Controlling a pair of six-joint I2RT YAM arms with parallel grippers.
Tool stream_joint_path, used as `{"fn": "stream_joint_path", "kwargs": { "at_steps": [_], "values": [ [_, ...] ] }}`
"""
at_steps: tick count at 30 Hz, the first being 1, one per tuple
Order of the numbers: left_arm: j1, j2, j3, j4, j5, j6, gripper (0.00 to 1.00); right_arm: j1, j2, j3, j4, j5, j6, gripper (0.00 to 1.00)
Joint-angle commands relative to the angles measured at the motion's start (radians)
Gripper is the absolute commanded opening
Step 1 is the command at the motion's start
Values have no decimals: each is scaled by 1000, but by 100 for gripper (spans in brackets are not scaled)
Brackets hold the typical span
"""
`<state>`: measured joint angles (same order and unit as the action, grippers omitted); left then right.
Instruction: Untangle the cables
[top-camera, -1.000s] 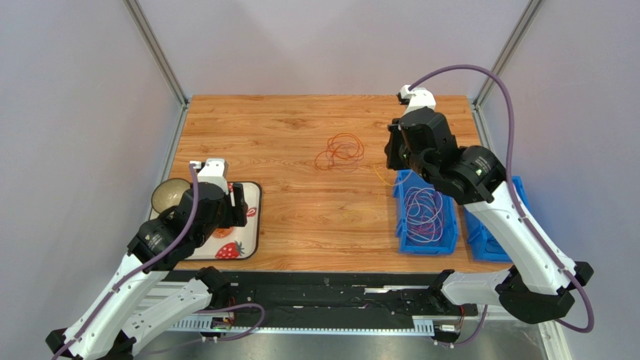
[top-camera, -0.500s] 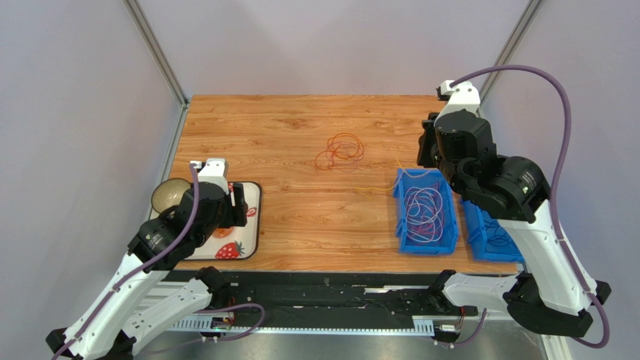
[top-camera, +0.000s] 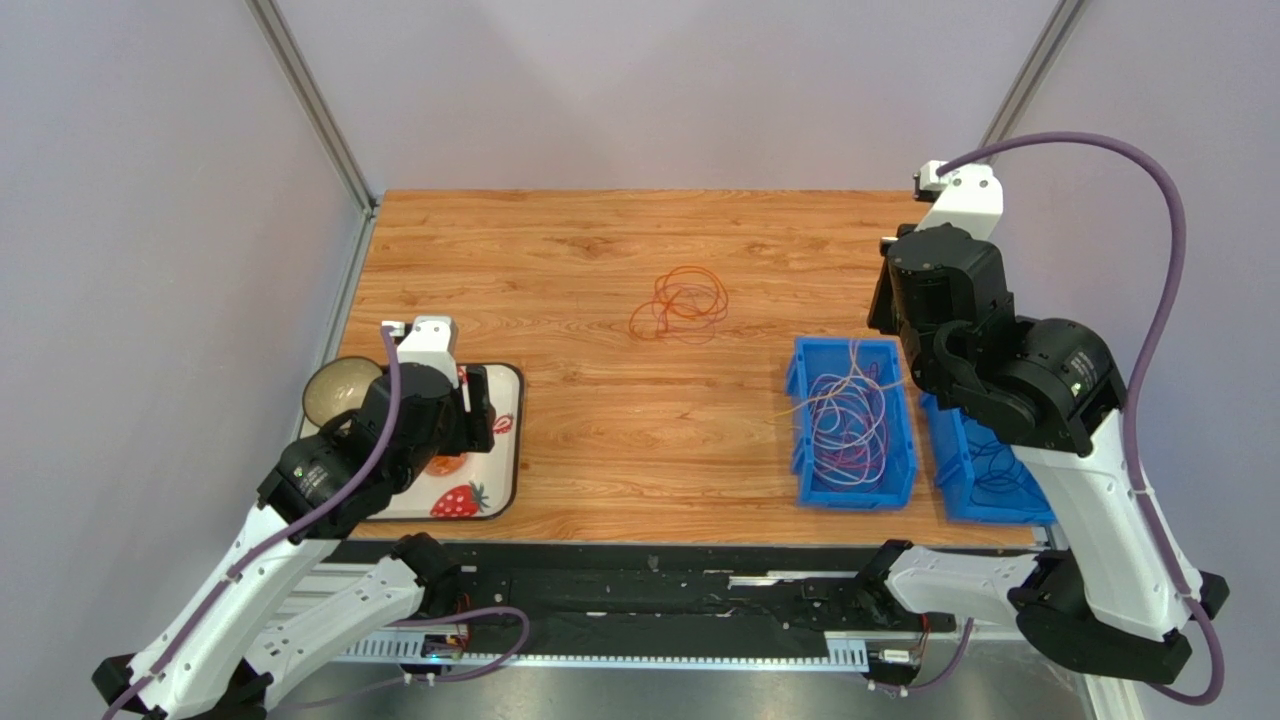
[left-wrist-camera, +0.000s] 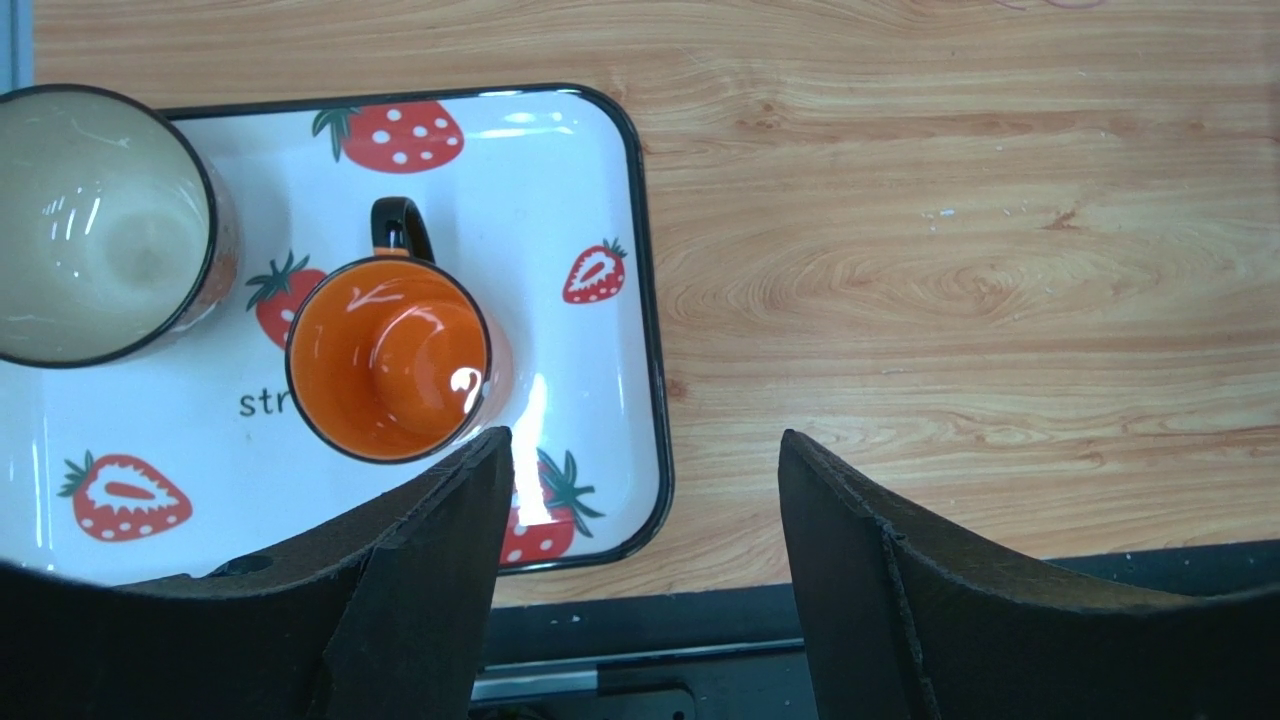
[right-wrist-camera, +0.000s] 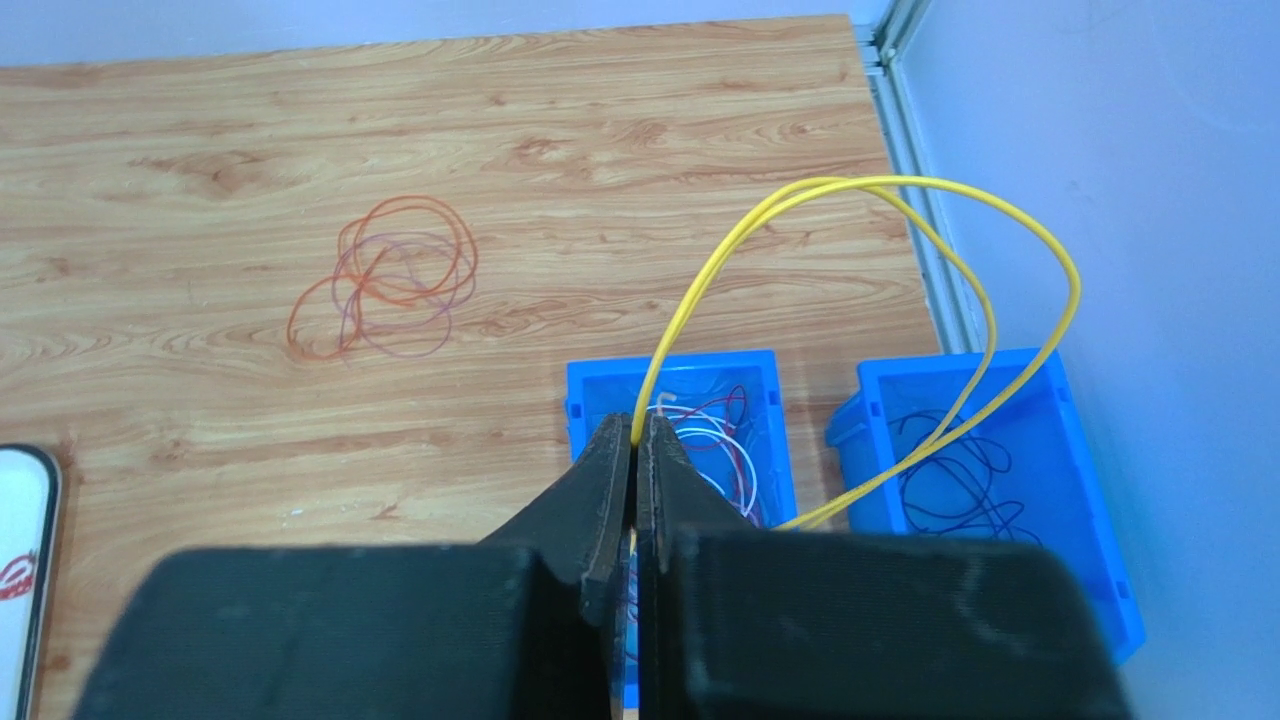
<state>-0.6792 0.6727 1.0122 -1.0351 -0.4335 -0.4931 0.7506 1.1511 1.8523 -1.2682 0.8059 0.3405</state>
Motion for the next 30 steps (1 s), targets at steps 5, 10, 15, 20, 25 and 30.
{"fn": "stream_joint_path", "kwargs": {
  "at_steps": [5,10,15,20,25,30],
  "values": [
    [1,5,-4,18,-25,-1,73,-11,-10,140,9,42,-15,0],
    [0,7,-3,17,-27,-4,73,-11,19,264,36,15,-43,0],
    [1,7,-3,15,-28,-4,72,-11,35,332,59,42,-63,0],
    [1,10,-4,15,-30,-4,72,-11,24,308,73,79,-80,0],
    [1,10,-4,17,-25,-4,72,-11,-10,208,73,166,-66,0],
    [1,11,-3,15,-25,-5,72,-13,-45,127,73,203,-48,0]
  ]
}}
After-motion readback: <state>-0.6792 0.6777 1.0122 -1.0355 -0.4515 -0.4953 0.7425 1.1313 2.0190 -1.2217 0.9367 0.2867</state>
